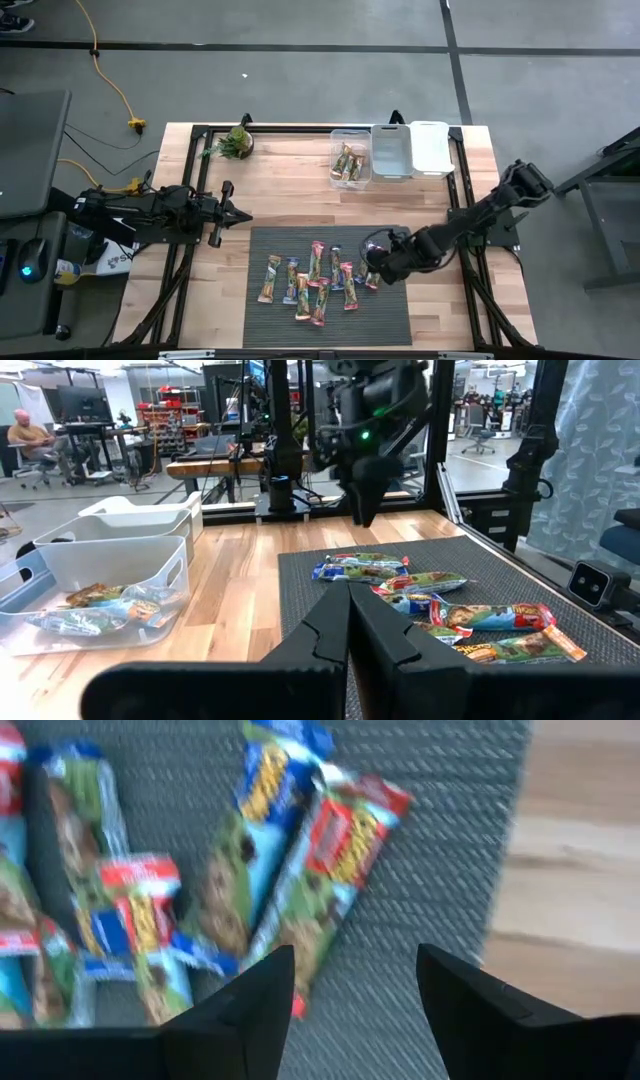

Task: Pick and place Granola Bars by type
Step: Put the red granola bar into the gray bin

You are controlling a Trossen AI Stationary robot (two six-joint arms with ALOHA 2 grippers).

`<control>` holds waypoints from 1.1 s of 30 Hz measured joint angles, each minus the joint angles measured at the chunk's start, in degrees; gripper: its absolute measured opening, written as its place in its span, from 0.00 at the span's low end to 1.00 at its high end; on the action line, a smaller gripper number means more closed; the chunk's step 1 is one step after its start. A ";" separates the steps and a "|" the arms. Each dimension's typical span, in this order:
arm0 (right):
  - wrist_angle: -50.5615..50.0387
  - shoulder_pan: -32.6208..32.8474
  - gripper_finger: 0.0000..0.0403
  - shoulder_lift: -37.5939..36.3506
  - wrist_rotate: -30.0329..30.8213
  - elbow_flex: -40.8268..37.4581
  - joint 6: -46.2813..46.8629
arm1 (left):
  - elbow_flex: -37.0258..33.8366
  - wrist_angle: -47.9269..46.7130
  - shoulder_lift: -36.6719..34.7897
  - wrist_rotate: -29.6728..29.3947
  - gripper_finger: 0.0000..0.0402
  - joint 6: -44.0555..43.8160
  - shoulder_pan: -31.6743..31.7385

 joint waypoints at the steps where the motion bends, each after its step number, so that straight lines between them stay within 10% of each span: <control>1: 1.73 -0.67 0.49 0.01 0.10 -1.01 -0.16 | 0.00 0.01 -0.02 -0.01 0.00 0.00 0.00; 33: 16.91 -3.70 0.49 7.31 -4.37 -4.91 0.72 | 0.00 0.00 -0.02 -0.02 0.00 0.00 0.00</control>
